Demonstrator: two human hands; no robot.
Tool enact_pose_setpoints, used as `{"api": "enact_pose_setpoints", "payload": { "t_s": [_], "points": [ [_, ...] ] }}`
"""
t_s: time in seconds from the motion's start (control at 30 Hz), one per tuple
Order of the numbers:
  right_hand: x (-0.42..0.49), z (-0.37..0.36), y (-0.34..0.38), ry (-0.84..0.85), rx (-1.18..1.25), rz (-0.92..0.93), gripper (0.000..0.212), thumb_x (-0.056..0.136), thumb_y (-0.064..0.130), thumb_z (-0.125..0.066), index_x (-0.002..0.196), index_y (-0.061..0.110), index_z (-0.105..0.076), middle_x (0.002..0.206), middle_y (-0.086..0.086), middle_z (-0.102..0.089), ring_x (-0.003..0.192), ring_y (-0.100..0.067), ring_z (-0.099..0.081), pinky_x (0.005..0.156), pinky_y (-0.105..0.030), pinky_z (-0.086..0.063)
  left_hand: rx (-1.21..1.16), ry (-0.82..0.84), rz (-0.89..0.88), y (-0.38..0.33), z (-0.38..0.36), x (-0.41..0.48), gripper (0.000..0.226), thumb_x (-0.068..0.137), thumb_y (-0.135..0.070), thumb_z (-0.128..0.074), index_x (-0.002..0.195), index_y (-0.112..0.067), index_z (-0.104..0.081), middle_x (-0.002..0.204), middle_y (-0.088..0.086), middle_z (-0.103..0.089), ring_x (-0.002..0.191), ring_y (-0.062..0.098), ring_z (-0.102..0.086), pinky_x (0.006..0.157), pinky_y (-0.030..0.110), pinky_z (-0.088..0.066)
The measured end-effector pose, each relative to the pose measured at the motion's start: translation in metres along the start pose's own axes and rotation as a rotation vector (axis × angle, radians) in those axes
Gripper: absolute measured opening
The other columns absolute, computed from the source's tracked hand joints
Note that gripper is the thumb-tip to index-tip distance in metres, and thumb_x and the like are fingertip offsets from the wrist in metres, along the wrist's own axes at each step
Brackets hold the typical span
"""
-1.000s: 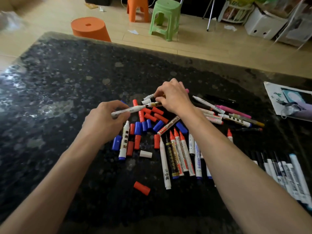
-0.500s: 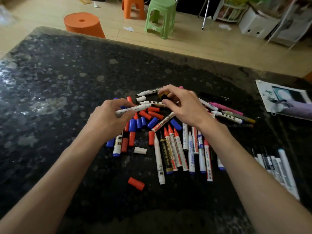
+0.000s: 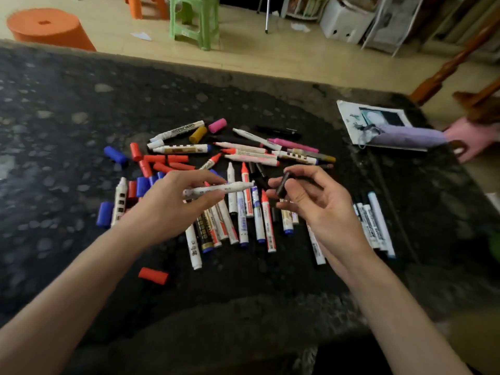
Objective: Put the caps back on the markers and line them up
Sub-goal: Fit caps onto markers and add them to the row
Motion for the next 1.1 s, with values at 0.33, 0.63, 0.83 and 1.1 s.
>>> {"api": "enact_pose_setpoints", "payload": {
  "t_s": [0.33,0.63,0.83,1.1],
  "points": [
    [-0.009,0.024,-0.01,-0.03,0.082,-0.065,0.035,0.084,0.025,-0.075,0.117,0.012,-0.07,0.099,-0.007,-0.077,0.089,-0.016,-0.072,0.084,-0.033,-0.052,-0.059,0.027,-0.087,-0.017,-0.018,0.001,0.036,0.085,-0.057,-0.057,0.116,-0.044,-0.071,0.097,-0.026,-0.068,0.093,-0.008,-0.061,0.074,0.02,-0.043],
    [-0.008,0.018,-0.011,0.036,-0.084,-0.041,0.019,0.102,0.01,-0.063,0.121,0.014,-0.064,0.104,-0.006,-0.078,0.091,-0.021,-0.076,0.08,-0.031,-0.059,-0.06,0.026,-0.088,-0.014,-0.018,0.003,0.027,0.089,-0.052,-0.06,0.113,-0.046,-0.071,0.094,-0.037,-0.065,0.086,-0.011,-0.061,0.068,0.014,-0.039],
    [-0.01,0.013,-0.016,0.048,-0.503,0.159,0.032,0.094,0.029,-0.076,0.123,0.033,-0.066,0.101,0.01,-0.07,0.092,-0.013,-0.072,0.082,-0.029,-0.06,-0.026,0.038,-0.072,-0.01,-0.018,0.005,0.03,0.088,-0.054,-0.06,0.115,-0.045,-0.071,0.093,-0.021,-0.071,0.085,0.002,-0.066,0.071,0.022,-0.045],
    [-0.009,0.013,-0.008,0.027,-0.572,0.29,0.025,0.093,0.023,-0.078,0.117,0.025,-0.073,0.109,0.015,-0.065,0.103,-0.011,-0.068,0.088,-0.034,-0.059,0.019,0.03,-0.069,-0.009,-0.019,0.005,0.023,0.09,-0.048,-0.064,0.112,-0.05,-0.07,0.088,-0.034,-0.065,0.093,-0.013,-0.057,0.074,0.016,-0.039]
  ]
}}
Point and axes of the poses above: each hand's wrist, its own x-axis towards the middle knuckle, its own z-axis out of the back of the hand, y = z × x, the point moved 4 cm from there along x, towards the middle knuckle
